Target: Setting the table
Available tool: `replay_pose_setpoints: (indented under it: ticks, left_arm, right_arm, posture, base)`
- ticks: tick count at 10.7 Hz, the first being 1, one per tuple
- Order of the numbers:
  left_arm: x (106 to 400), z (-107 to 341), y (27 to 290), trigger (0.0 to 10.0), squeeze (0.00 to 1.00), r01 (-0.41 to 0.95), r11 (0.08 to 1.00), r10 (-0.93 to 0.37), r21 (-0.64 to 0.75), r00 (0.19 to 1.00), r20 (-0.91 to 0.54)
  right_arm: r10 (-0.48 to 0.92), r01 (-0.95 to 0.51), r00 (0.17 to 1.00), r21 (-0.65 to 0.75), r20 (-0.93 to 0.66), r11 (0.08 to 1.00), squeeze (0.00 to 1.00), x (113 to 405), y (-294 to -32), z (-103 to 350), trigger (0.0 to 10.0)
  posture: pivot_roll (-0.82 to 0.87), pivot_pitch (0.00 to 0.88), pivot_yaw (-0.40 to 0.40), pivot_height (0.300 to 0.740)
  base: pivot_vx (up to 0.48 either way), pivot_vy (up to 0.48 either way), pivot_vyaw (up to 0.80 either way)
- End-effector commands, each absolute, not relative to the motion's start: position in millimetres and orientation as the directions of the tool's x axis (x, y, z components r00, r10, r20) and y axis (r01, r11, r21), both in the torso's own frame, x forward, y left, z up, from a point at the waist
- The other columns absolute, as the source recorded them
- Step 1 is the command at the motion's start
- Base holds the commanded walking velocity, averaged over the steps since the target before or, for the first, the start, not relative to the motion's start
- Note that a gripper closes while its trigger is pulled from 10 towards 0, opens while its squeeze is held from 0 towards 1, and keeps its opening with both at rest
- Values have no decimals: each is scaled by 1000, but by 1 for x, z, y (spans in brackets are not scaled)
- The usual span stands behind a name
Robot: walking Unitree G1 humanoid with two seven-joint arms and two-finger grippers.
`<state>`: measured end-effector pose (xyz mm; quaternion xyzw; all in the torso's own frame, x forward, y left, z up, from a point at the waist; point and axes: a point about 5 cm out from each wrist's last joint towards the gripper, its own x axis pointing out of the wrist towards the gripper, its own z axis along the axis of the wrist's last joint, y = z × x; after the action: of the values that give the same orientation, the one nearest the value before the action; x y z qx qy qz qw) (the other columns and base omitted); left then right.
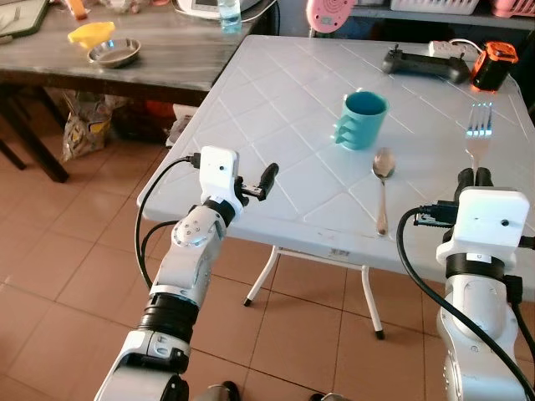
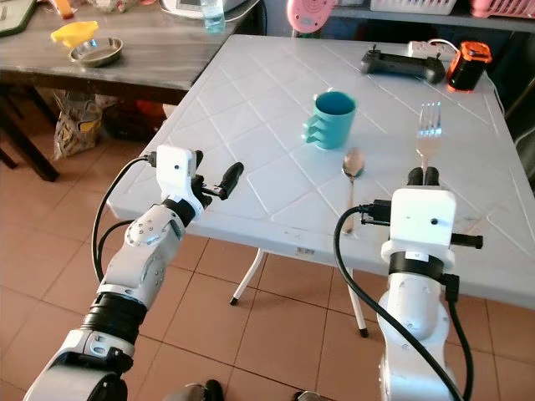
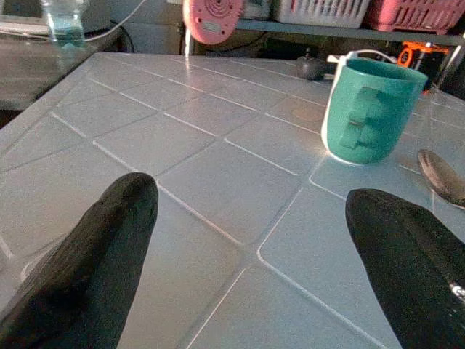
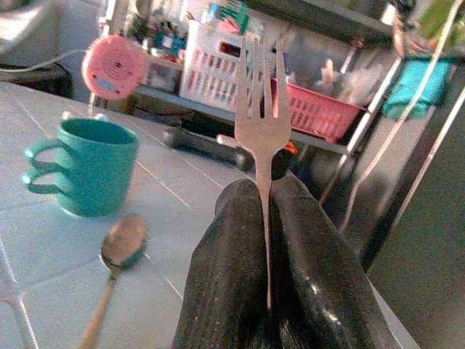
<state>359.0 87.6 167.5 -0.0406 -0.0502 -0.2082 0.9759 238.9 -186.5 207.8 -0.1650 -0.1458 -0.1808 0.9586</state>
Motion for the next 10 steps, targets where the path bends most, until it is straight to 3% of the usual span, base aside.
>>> replay_pose_setpoints:
  ticks: [1, 10]
  left_arm:
    - [362, 173, 89, 10000, 0, 403, 914, -395, -45, 910, 124]
    - [365, 174, 88, 10000, 0, 419, 907, -413, -28, 903, 118]
  right_arm:
    - [-303, 401, 887, -254, 347, 880, 0, 236, -187, 211, 10000]
    - [-310, 408, 882, -249, 354, 878, 0, 238, -185, 212, 10000]
  posture:
    - [-96, 124, 61, 740]
    - [-90, 122, 73, 740]
  base:
    - [0, 244, -400]
    - [0, 405, 0]
